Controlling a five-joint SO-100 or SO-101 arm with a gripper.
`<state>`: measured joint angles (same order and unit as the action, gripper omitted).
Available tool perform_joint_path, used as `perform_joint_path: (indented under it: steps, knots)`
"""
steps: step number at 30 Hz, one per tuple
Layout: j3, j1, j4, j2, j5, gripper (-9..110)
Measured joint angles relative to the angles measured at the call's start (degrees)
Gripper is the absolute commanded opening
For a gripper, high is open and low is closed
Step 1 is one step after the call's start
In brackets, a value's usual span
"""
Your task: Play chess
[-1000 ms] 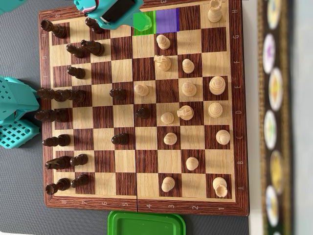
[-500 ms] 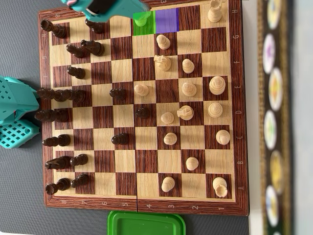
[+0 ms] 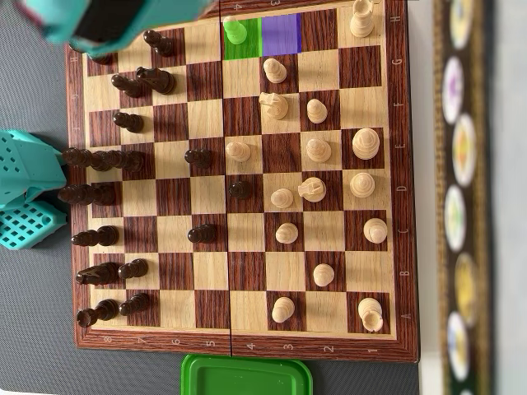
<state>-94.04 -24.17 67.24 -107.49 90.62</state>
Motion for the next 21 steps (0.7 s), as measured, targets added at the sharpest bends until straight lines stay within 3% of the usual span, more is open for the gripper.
perform_joint_path:
  steps: [21]
  knots:
    - [-12.0, 19.0, 0.1, -33.8, -0.1, 0]
